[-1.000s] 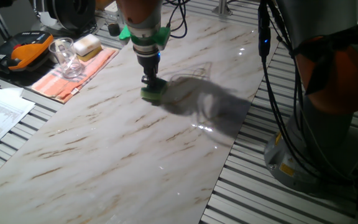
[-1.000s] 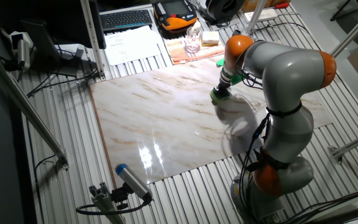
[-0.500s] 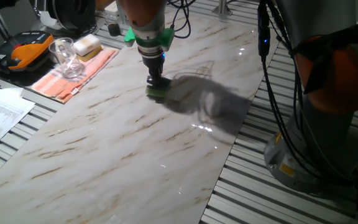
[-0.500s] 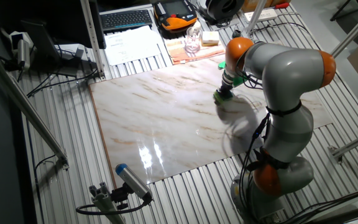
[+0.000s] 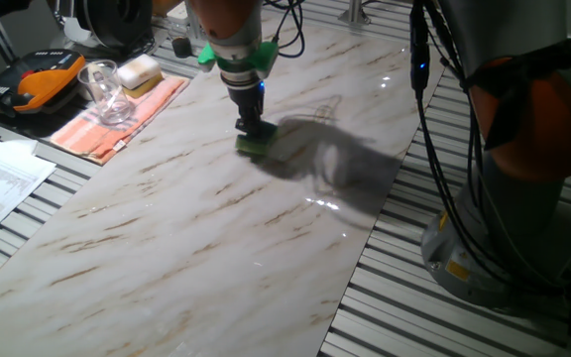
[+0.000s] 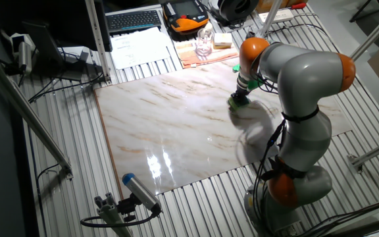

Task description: Clean the tabletop with a sponge

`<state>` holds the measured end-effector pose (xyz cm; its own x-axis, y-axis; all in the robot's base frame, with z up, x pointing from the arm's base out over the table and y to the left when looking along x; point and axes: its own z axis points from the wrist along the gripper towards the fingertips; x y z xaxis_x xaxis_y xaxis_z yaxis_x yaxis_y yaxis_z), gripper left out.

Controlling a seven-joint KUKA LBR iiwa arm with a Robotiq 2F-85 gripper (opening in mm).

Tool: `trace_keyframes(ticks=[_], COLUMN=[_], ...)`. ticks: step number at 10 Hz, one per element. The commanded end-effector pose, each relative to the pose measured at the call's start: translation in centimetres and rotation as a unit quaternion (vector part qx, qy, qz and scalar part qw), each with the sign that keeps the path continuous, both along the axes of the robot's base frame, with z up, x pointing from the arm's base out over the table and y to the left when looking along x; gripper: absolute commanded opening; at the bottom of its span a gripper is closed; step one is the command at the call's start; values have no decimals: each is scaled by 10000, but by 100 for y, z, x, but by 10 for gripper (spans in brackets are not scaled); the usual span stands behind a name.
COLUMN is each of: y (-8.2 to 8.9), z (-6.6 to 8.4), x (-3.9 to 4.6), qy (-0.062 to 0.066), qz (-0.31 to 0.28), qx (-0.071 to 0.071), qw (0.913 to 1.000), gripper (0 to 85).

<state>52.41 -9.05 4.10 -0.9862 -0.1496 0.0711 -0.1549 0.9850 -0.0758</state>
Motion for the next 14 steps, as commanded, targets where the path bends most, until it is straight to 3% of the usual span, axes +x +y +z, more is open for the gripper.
trace_keyframes(ticks=[1,3,4,6,8,10,14], y=[11,12,10,32,107,164,181], z=[-10,-115,-158,-122,36,140,77], x=[9,88,118,139,162,157,222], qy=[115,133,115,91,144,183,27], qz=[-111,-213,-320,-423,-454,-423,-326], qx=[41,79,167,233,119,99,78], qw=[9999,9997,9993,9988,9988,9989,9994], gripper=[0,0,0,0,0,0,0])
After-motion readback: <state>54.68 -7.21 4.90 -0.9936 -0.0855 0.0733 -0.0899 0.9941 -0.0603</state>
